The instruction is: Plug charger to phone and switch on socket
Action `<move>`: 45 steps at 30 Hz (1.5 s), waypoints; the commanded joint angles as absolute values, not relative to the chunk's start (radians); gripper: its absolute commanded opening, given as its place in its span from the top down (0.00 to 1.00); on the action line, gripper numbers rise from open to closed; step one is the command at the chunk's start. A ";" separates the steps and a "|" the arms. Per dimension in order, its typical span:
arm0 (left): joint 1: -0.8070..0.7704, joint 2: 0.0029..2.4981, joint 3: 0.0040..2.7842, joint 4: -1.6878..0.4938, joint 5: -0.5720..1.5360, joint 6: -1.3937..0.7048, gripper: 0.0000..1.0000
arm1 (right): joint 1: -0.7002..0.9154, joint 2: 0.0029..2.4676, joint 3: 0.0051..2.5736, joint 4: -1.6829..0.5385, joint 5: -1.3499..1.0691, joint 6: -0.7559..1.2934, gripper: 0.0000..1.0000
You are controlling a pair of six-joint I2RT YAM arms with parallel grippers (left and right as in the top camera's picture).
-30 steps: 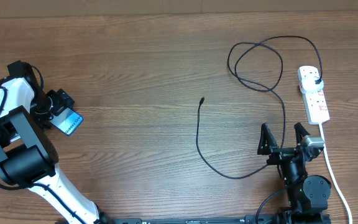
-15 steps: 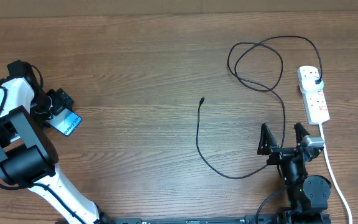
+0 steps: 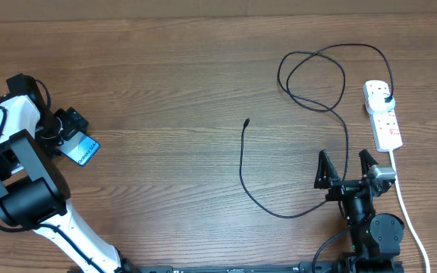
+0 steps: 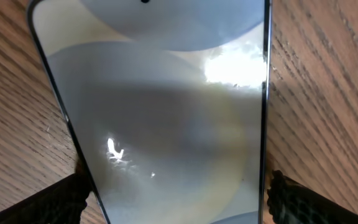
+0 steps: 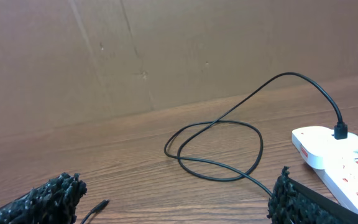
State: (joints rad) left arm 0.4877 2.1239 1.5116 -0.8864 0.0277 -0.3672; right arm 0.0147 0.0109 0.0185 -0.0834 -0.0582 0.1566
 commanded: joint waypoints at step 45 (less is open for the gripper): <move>0.510 2.165 1.528 -0.937 0.049 -0.318 0.05 | 0.020 0.003 0.008 -0.081 -0.046 0.160 0.00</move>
